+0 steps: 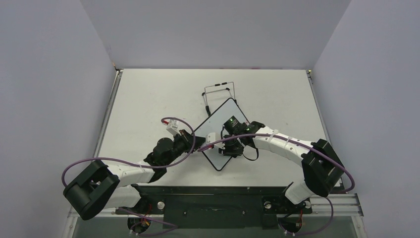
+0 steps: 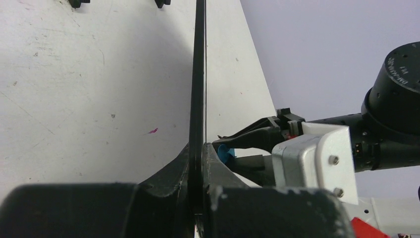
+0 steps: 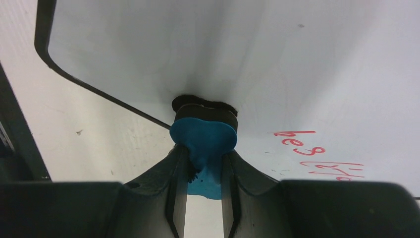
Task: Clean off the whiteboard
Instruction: Erase the whiteboard at the center of the board.
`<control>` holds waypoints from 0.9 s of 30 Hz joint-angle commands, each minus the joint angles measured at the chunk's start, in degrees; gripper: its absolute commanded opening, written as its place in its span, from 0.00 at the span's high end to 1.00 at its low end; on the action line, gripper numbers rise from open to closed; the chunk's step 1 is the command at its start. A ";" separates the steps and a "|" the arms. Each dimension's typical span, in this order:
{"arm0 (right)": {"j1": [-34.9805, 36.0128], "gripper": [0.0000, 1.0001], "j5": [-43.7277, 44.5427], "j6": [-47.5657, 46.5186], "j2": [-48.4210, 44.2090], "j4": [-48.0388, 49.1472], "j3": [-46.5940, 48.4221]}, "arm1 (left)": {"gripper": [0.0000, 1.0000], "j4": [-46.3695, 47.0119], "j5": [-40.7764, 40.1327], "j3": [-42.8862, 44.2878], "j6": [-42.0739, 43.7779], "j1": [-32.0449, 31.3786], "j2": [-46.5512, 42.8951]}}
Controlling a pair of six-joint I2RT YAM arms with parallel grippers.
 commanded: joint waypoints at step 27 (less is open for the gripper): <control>-3.98 1.00 0.72 5.10 1.88 4.75 7.78 | 1.00 13.41 1.69 1.62 -2.76 0.09 -1.21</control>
